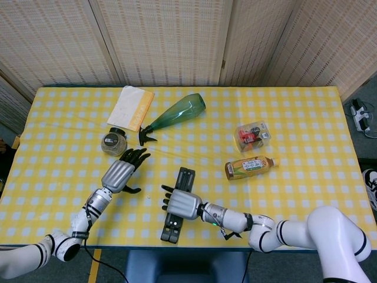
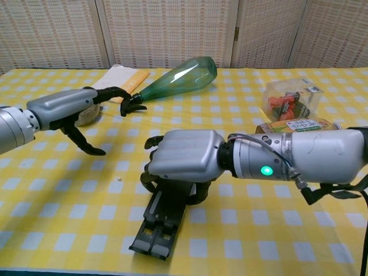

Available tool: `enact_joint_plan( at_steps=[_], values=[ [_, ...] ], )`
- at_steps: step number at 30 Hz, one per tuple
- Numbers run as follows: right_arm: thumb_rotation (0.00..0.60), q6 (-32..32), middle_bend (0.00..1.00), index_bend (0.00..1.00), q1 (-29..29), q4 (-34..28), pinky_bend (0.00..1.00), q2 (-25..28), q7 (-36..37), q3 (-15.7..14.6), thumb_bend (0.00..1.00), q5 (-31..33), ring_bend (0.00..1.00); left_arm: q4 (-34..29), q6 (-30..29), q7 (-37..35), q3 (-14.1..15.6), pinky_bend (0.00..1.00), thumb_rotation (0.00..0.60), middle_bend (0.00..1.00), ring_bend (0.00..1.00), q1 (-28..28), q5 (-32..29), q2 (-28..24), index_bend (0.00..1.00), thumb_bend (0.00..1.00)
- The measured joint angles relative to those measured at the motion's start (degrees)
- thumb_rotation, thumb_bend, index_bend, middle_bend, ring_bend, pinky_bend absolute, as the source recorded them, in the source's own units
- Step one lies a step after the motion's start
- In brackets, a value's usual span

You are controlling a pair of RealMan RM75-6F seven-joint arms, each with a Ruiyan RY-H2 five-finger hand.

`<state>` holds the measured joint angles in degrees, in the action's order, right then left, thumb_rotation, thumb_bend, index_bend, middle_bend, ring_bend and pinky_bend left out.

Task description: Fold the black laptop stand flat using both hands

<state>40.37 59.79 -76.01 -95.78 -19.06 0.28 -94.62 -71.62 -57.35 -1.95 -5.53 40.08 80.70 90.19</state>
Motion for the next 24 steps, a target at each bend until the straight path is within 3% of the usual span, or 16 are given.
enact_joint_plan(
  at_steps=[1,4,8,14,24],
  values=[
    [0.600,-0.1,0.17,0.11,-0.1,-0.3,0.04,0.3,-0.2,0.0,0.31,0.3,0.11,-0.4,-0.2,0.4,-0.1,0.00,0.600,0.00,0.00,-0.1,-0.1,-0.3,0.00,0.16],
    [0.600,0.1,0.04,0.00,-1.0,-2.4,0.01,1.9,-0.8,0.0,0.31,1.6,0.08,-1.5,-0.7,1.5,-0.3,0.00,0.600,0.00,0.00,-0.4,-0.4,-1.0,0.00,0.16],
    [0.600,2.9,0.01,0.00,-3.4,-5.2,0.00,4.8,-0.4,-0.1,0.31,3.0,0.07,-3.2,-1.6,3.7,-0.6,0.00,0.600,0.00,0.00,-1.3,-1.5,-2.1,0.00,0.16],
    [0.600,12.3,0.03,0.00,-9.5,-9.0,0.00,10.4,1.4,-0.9,0.31,3.7,0.08,-7.4,-5.1,9.0,-1.1,0.00,0.600,0.00,0.00,-4.0,-4.3,-4.8,0.00,0.18],
    [0.600,33.7,0.07,0.01,-27.6,-15.8,0.00,23.7,4.4,-3.3,0.31,7.3,0.10,-15.4,-14.8,12.2,-1.3,0.00,0.600,0.00,0.00,-11.5,-6.5,-13.4,0.00,0.18]
  ],
)
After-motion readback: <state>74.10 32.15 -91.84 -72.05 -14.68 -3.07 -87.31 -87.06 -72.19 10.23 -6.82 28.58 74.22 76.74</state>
